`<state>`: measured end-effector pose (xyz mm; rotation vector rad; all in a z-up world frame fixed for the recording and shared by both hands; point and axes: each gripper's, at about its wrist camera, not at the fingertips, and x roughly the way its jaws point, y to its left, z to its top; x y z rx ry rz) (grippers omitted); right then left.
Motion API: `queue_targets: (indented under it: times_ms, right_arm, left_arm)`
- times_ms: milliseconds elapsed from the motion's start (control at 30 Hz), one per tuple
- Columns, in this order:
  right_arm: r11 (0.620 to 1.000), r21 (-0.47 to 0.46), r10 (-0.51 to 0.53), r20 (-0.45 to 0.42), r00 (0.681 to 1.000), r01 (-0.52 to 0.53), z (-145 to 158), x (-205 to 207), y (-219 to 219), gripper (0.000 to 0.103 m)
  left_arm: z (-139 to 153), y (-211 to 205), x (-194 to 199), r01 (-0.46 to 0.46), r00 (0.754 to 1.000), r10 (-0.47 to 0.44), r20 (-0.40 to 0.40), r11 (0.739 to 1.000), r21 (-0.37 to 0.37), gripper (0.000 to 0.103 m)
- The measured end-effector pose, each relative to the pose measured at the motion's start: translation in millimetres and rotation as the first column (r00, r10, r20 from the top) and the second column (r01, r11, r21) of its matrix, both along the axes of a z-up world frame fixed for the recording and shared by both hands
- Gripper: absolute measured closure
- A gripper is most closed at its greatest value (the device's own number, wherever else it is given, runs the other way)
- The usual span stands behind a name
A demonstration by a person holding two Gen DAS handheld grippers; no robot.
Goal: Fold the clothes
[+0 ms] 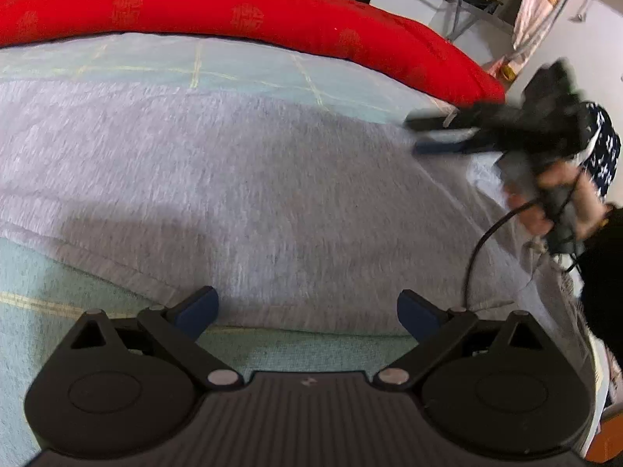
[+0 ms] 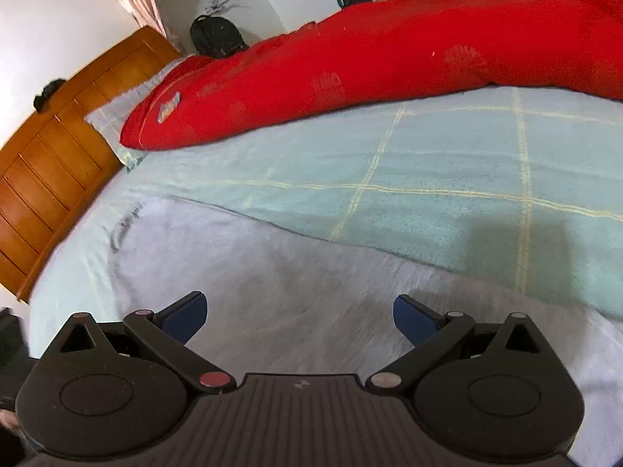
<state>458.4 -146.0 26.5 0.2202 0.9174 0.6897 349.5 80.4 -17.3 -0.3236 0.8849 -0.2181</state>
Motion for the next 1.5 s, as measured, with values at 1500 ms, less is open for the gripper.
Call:
queue_targets:
  times_ms: [1500]
  right_arm:
    - [0.996,-0.061,-0.058,0.003,0.998,0.058,-26.9,6.5,-17.6,0.000]
  left_arm:
    - [-4.0,-3.5,-2.8,-0.028,0.999,0.028,0.021,1.000,-0.001,0.001]
